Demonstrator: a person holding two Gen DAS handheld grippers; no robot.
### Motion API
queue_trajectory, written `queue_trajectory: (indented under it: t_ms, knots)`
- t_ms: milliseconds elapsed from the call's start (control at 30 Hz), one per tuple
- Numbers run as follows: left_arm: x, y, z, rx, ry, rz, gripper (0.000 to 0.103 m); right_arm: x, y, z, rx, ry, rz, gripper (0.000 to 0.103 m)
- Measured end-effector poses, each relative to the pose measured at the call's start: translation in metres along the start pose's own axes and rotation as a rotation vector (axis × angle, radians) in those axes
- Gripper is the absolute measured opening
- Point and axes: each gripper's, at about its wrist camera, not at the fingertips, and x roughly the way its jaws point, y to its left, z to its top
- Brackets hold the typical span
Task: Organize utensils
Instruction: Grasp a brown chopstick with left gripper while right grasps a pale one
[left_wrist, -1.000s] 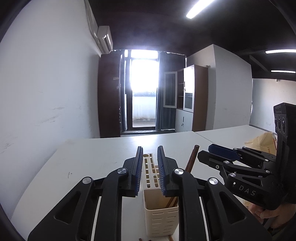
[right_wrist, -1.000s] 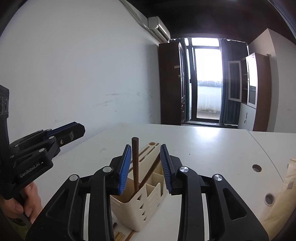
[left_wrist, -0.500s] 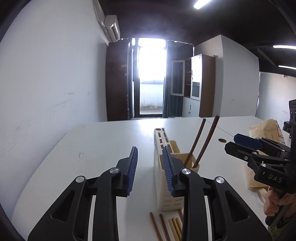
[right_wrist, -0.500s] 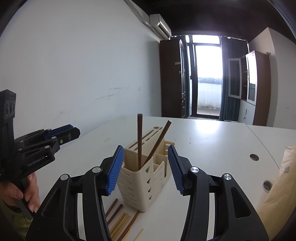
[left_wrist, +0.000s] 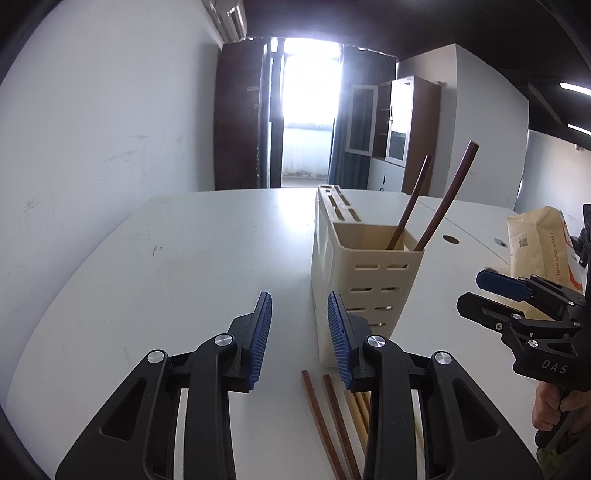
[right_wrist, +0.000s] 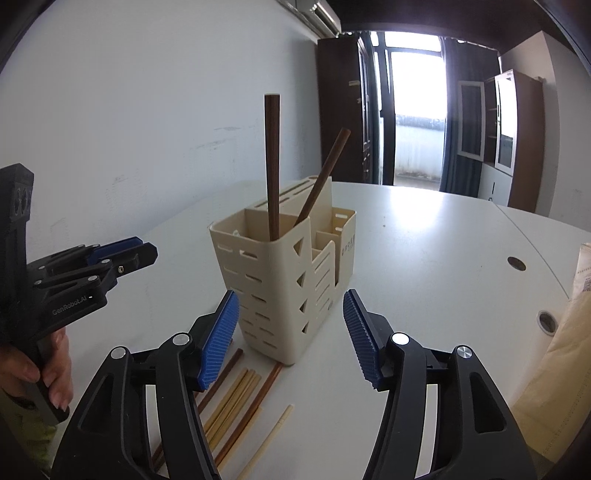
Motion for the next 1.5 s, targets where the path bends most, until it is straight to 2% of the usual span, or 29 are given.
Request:
queue_trajectory:
  t_ms: [300,767,1433,1500]
  knots:
    - [0.022,0.003,-0.020,-0.003,0.102,0.003,0.033,0.019,-0.010,-0.037,0.040,0.123,-0.008,0.062]
    - [0.055,0.004,-0.044,0.016,0.237,-0.002,0.035,0.047,-0.006,-0.064,0.021,0.269,-0.040,0.062]
    - [0.092,0.009,-0.066,0.008,0.369,-0.021,0.035,0.074,-0.001,-0.085,0.005,0.384,-0.057,0.062]
    - [0.095,0.009,-0.065,0.002,0.374,-0.025,0.035,0.077,-0.001,-0.087,0.002,0.393,-0.059,0.058]
